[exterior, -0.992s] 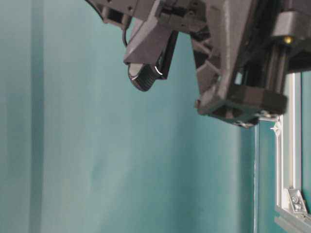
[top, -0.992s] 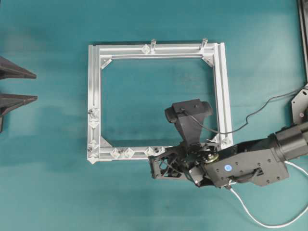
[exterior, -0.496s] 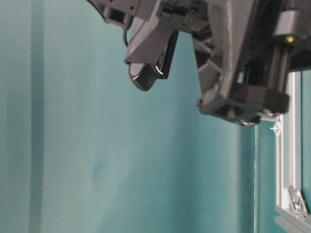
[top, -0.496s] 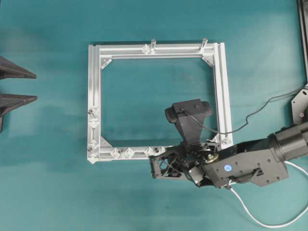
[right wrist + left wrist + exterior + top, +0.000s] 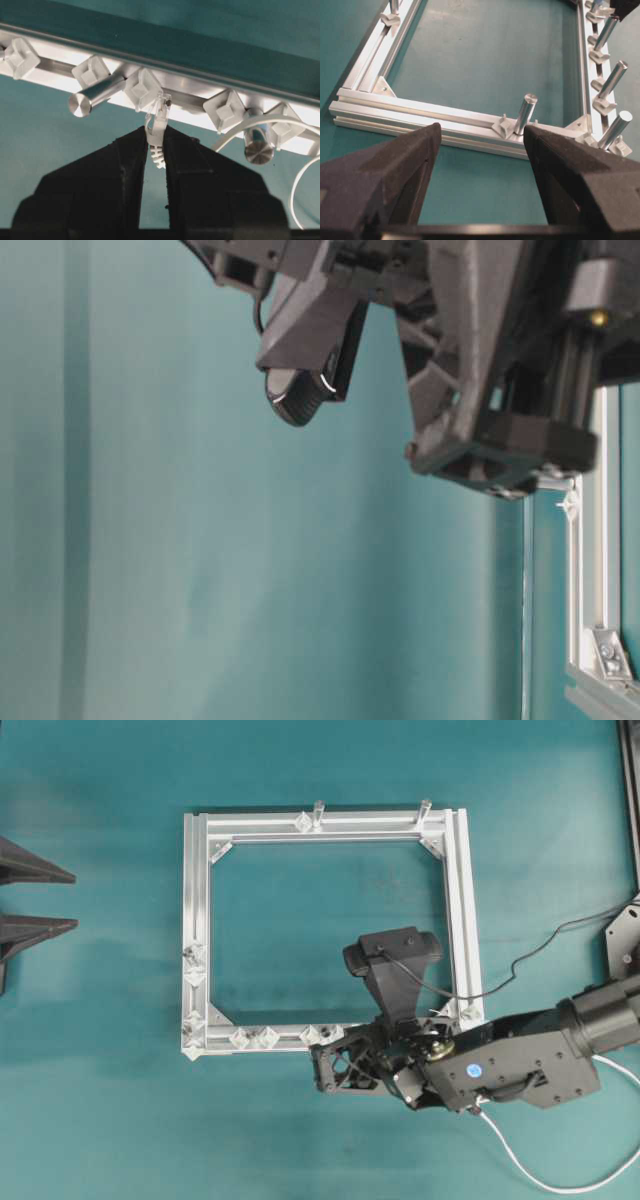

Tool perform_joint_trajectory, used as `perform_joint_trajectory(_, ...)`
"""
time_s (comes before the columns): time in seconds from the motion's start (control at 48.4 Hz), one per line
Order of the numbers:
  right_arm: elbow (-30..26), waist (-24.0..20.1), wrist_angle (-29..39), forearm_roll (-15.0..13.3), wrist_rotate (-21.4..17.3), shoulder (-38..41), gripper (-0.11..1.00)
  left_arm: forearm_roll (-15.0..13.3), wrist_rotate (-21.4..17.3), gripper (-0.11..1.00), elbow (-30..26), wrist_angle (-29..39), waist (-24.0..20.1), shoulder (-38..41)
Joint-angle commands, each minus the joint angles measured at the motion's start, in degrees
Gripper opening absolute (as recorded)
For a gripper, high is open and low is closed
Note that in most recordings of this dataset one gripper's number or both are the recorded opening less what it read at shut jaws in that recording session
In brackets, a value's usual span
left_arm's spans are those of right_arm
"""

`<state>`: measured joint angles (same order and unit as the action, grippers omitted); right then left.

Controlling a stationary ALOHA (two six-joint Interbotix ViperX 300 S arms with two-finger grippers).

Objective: Move the cable alternately left and right between 8 closely spaced pins so it hooks onto each one.

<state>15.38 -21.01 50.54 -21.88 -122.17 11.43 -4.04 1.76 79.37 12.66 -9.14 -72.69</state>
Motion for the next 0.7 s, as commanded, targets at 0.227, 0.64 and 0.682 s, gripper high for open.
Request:
perform_joint_trajectory(0.227, -1.32, -3.08, 0.00, 0.35, -3.60, -0.70, 0.13, 0.09, 0.44, 0.71, -0.53, -0.53, 0.09, 0.35)
perform_joint_trajectory(0.64, -6.24, -6.68, 1.05, 0.44, -7.82, 2.46, 0.13, 0.09, 0.44, 0.71, -0.62, -0.53, 0.09, 0.35)
perform_joint_trajectory(0.682, -6.68, -6.68, 1.05, 0.35, -7.82, 2.90, 0.13, 0.09, 0.44, 0.71, -0.62, -0.53, 0.09, 0.35)
